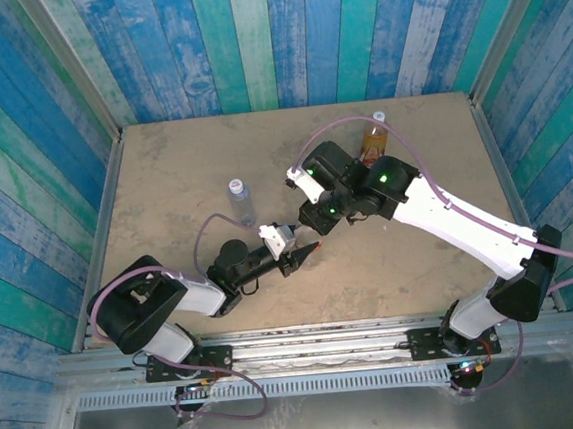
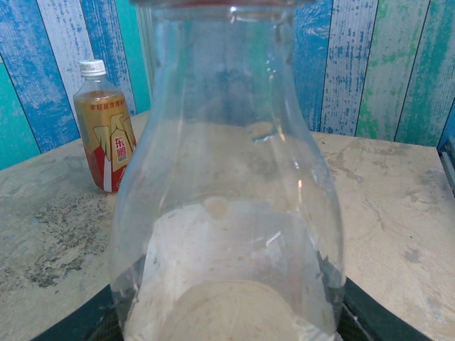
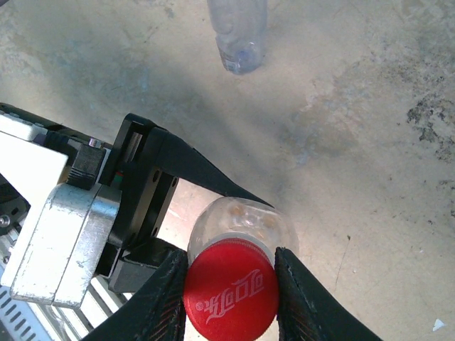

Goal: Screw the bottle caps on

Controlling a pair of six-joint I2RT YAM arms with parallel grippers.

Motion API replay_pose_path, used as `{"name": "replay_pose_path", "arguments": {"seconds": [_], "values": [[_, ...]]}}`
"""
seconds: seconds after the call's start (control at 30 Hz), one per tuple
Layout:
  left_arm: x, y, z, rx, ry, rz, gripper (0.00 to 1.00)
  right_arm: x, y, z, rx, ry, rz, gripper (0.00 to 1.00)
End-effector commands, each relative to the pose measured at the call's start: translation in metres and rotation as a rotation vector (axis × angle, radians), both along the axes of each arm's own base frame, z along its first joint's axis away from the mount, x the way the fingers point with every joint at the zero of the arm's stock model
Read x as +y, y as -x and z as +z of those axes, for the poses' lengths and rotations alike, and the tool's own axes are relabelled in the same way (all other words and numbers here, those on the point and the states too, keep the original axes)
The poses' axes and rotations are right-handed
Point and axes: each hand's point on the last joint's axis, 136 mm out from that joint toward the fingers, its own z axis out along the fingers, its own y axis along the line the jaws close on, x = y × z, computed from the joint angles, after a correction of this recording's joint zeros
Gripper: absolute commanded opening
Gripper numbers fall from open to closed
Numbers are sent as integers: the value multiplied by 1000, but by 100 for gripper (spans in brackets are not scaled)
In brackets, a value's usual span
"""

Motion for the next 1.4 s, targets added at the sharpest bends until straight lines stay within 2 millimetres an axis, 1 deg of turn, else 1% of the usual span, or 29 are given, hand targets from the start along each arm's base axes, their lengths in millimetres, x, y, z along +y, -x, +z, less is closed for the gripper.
{"name": "replay_pose_path", "arguments": {"seconds": [0.0, 0.4, 0.73, 0.93, 1.17, 1.37], "values": [[10, 13, -70, 187, -184, -8, 53, -4, 6, 3, -19, 2, 17, 33], [8, 11, -71, 208, -183, -3, 53, -5, 6, -4, -87, 11, 61, 33], [8, 11, -71, 216, -181, -1, 54, -6, 2, -6, -129, -3, 56, 34], [8, 11, -71, 216, -181, -1, 53, -7, 0, -2, -142, -10, 45, 38], [8, 10, -72, 218, -183, 0, 53, -8, -1, 3, -160, -17, 34, 53], [8, 10, -71, 214, -182, 1, 53, -9, -1, 9, -167, -29, 31, 57]]}}
